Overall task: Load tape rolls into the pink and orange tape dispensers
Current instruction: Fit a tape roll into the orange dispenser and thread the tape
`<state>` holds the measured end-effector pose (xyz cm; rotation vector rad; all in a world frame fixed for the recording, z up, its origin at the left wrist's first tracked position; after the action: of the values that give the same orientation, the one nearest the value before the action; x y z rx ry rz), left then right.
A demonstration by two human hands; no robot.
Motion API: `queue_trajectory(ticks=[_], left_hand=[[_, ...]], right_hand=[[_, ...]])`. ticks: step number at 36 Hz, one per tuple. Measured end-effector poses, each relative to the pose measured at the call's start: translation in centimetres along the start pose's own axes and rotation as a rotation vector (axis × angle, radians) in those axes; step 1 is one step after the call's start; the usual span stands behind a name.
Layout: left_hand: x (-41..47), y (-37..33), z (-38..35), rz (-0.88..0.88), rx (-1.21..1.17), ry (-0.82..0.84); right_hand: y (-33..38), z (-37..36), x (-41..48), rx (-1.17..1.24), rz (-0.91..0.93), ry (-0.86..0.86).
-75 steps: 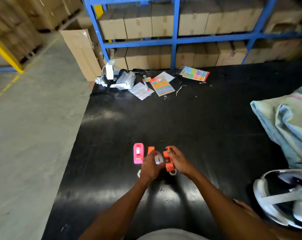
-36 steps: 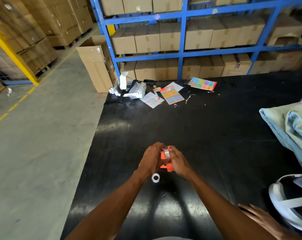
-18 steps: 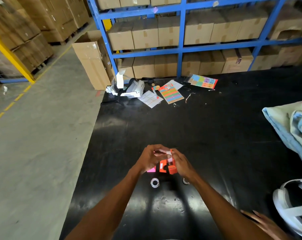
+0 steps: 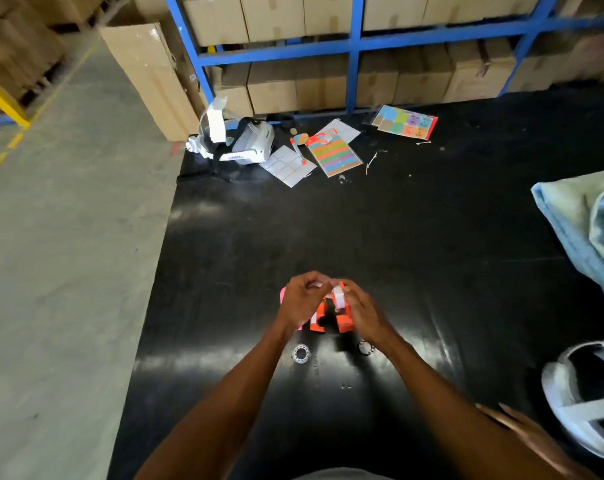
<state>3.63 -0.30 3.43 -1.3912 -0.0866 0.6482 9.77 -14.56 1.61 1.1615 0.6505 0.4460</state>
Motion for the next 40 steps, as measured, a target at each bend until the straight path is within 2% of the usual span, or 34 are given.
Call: queue_trajectory(ticks=[10, 18, 20, 24, 31, 37, 40], left_hand=[[2.7, 0.6, -0.8, 0.000, 0.023, 0.071], [3.3, 1.3, -0.7, 0.071, -0.223, 0.006], [3.7, 2.1, -0.6, 0.088, -0.223, -0.033], [3.8, 5.2, -0.3, 0.145, 0.187, -0.168], [2.9, 7.5, -2.4, 0.151, 0.882, -0.040], [3.3, 6.8, -3.5, 0.206, 1.073, 0.002], [3.6, 6.5, -3.7, 0.201, 1.088, -0.006]], right_hand=[[-1.8, 0.7, 2.1, 0.008, -0.067, -0.004], [-2.3, 0.2, 3.5, 0.080, -0.099, -0.049], [-2.2, 0.3, 3.6, 0.102, -0.103, -0.061], [-2.0, 0.7, 3.9, 0.145, -0.124, -0.052], [-0.7, 1.5, 3.6, 0.236, -0.077, -0.027], [0.3, 2.0, 3.4, 0.195, -0.003, -0.022], [0.3, 2.1, 3.3, 0.178, 0.002, -0.023]])
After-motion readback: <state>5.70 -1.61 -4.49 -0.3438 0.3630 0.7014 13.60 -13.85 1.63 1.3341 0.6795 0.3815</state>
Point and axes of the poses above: each hand's wrist, its own x-axis towards the middle knuckle, its own z-axis out of the back of the hand, y = z × x, the point moved 2 cm from there along x, towards the middle knuckle, and after that the axes turned 4 degrees about z, right-handed, at the moved point
